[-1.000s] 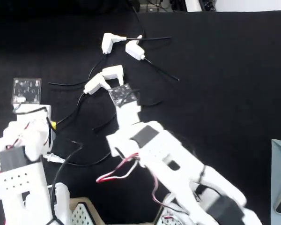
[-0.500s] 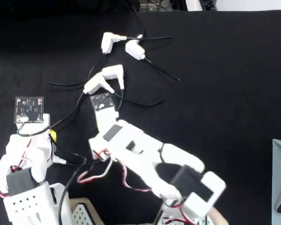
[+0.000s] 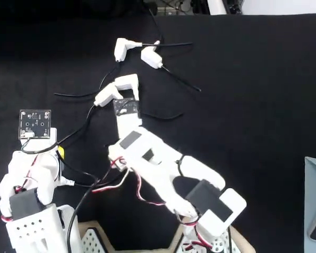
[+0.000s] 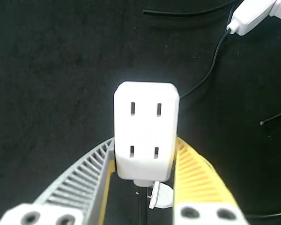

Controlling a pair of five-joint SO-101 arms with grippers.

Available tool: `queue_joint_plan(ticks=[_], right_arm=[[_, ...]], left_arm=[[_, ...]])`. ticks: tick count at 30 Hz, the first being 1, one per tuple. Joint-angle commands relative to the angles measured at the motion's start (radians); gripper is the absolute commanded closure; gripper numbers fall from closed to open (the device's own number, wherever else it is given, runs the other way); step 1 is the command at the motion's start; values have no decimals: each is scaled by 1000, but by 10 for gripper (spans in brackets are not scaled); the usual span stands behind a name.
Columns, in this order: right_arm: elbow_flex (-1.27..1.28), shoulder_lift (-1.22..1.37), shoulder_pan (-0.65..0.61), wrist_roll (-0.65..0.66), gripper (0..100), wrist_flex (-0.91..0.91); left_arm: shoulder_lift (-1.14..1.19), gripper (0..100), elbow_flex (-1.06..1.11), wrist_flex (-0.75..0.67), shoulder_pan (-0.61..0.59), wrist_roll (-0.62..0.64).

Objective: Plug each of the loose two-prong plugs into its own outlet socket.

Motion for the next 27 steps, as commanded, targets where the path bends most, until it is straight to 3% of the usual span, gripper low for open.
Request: queue_joint_plan(ticks=[1, 6, 13, 19, 27], right_arm=[[-38, 18, -2, 41, 987, -14], [-28, -28, 49, 87, 986, 5], [-22, -242, 84, 152, 978, 163], [1, -334, 14, 144, 782, 270], [96, -334, -61, 68, 773, 118]], left_arm=[[-9, 971, -8, 3, -8, -5], [-9, 971, -8, 5, -8, -5], [-9, 971, -8, 2, -8, -5], [-15, 971, -8, 8, -8, -3], [-15, 971, -8, 9, -8, 0]])
